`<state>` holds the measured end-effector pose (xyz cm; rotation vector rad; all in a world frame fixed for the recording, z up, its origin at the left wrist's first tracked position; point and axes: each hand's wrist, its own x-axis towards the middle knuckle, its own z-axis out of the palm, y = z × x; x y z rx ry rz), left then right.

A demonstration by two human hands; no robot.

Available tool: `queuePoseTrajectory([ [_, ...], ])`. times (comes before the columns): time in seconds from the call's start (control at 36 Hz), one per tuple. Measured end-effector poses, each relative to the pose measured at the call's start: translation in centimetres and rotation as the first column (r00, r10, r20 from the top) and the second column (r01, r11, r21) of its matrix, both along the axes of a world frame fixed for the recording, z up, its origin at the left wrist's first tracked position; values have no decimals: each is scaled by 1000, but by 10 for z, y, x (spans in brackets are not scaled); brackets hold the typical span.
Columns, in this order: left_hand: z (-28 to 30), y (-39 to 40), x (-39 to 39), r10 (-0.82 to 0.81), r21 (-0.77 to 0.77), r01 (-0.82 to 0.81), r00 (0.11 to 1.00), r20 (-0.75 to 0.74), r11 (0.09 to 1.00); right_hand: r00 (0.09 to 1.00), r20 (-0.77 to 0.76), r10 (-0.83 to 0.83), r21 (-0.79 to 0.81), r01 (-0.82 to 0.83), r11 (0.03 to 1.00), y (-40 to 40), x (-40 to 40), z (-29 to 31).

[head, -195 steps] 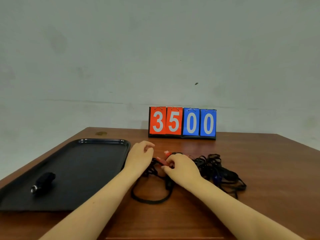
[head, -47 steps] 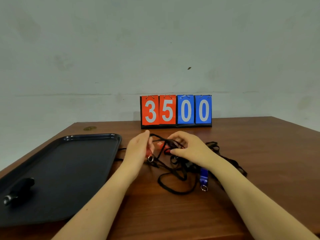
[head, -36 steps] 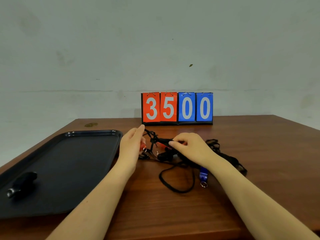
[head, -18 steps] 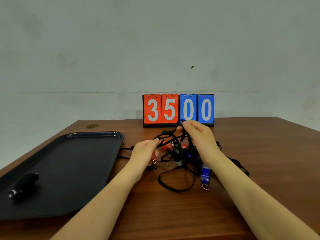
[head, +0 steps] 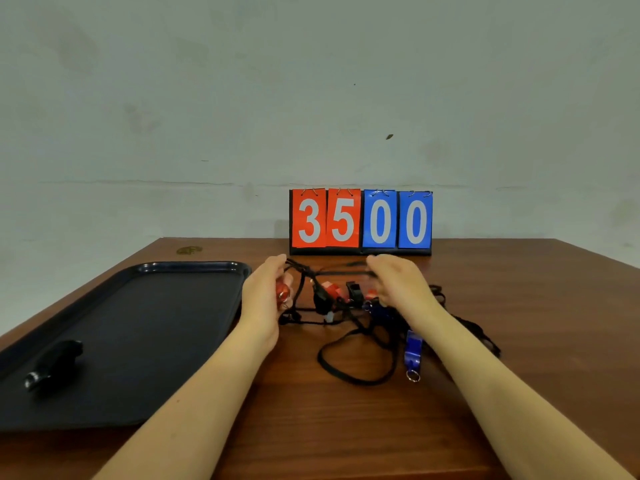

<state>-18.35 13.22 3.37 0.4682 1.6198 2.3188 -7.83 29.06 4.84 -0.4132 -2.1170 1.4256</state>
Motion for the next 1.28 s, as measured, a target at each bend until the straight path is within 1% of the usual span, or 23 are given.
queuePoseTrajectory([
  [0.03, 1, 1, 1, -3, -25, 3, 1000, -31, 1000, 997, 56, -48, 242, 33, 970, -1, -2, -4],
  [0.06, 2, 2, 3, -2, -63, -2, 998, -55, 998, 994, 99, -57, 382, 15, 924, -1, -4, -8],
  [0.08, 2, 3, 3, 2, -102, -11, 997, -80, 995, 988, 146, -43, 437, -26, 899, -3, -4, -11],
  [0.14, 2, 6, 5, -9, -145, -11, 991, -136, 989, 979, 201, -38, 527, -75, 847, -5, -5, -17],
  [0.19, 0, 9, 6, -19, -176, -9, 987, -157, 984, 978, 194, -70, 615, -66, 786, -5, -6, -20],
  [0.28, -1, 9, 7, -20, -196, -16, 984, -179, 980, 985, 165, -54, 636, -64, 769, -8, -6, -21],
  [0.33, -1, 8, 7, -37, -180, 6, 985, -170, 984, 983, 182, -30, 661, -100, 744, -12, -7, -22],
  [0.42, 1, 8, 6, -61, -96, 51, 992, -108, 994, 980, 198, 17, 717, -157, 679, -21, -9, -21],
  [0.47, 2, 6, 6, -76, -18, 76, 996, -50, 997, 982, 183, 50, 710, -167, 684, -26, -10, -20],
  [0.53, 2, 5, 5, -101, 66, 102, 995, -15, 993, 988, 143, 66, 687, -147, 712, -28, -10, -19],
  [0.58, 2, 2, 3, -106, 142, 102, 994, 19, 985, 991, 97, 94, 614, -134, 778, -27, -9, -18],
  [0.64, 1, 1, 1, -100, 193, 86, 993, 62, 977, 990, 45, 131, 492, -136, 860, -26, -7, -17],
  [0.72, 0, -1, -1, -87, 215, 62, 990, 109, 975, 984, -33, 173, 344, -152, 927, -27, -3, -14],
  [0.81, -1, -3, -2, -61, 228, 23, 985, 162, 973, 977, -106, 186, 280, -150, 948, -27, -1, -10],
  [0.89, -1, -3, -3, -35, 234, -6, 985, 170, 972, 973, -134, 190, 244, -154, 957, -26, 0, -9],
  [0.97, 0, -3, 0, -28, 203, -5, 986, 163, 979, 975, -127, 180, 206, -152, 967, -26, 0, -8],
  [1.06, 1, -3, 2, 7, 134, -26, 989, 144, 991, 973, -164, 165, 144, -142, 979, -26, -1, -8],
  [1.11, 1, -2, 2, 19, 65, -25, 995, 97, 998, 968, -197, 153, 84, -139, 987, -26, -1, -6],
  [1.17, 3, 0, 4, 16, -46, -15, 1000, 17, 999, 965, -222, 139, 52, -131, 990, -27, 0, -4],
  [1.22, 2, 5, 5, 9, -163, -21, 997, -74, 986, 967, -226, 116, 93, -97, 991, -26, 2, -2],
  [1.28, -1, 10, 7, -13, -199, -11, 993, -121, 980, 972, -215, 99, 168, -63, 984, -26, 2, -3],
])
